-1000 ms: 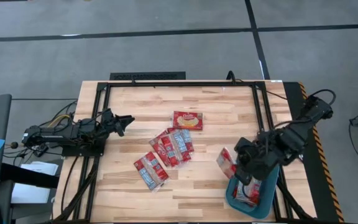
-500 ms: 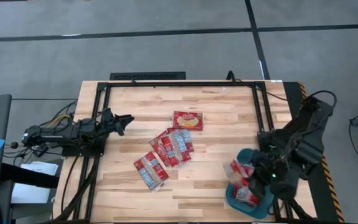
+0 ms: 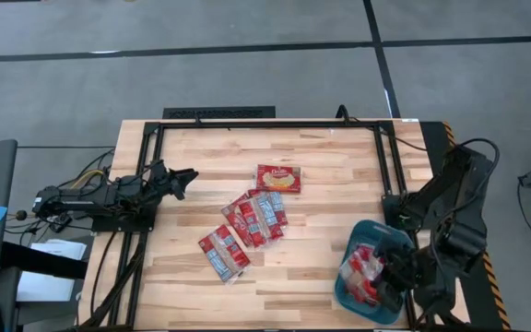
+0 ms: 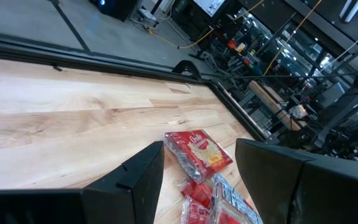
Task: Sort popcorn bags into baskets
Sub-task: Put the popcorn bag into the blue bin
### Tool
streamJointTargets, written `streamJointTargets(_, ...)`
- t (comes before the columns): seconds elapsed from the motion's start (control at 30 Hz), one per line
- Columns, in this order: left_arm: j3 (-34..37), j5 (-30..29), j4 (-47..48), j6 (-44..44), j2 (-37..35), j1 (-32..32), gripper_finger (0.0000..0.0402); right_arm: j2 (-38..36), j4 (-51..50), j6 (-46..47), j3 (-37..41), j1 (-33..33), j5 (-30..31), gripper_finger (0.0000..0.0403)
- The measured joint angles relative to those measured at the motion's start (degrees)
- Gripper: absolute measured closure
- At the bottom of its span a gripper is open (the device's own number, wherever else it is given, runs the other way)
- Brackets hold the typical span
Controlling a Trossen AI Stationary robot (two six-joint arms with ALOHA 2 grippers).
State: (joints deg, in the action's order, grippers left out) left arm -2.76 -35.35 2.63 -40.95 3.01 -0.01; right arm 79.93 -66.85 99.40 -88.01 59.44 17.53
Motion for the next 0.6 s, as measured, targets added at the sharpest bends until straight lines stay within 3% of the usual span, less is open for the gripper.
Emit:
streamJointTargets(0.37,0.0,-0.56,0.0,-0.17,0.0,0.0,0.0215,6.79,1.52,0.38,0.0,2.59,-6.1,0.0402)
streamJointTargets(0.6,0.0,-2.56,0.0,-0.22,0.0,0.0,0.0215,8.31,-6.3,5.75,0.14,2.34,-11.02,0.0402)
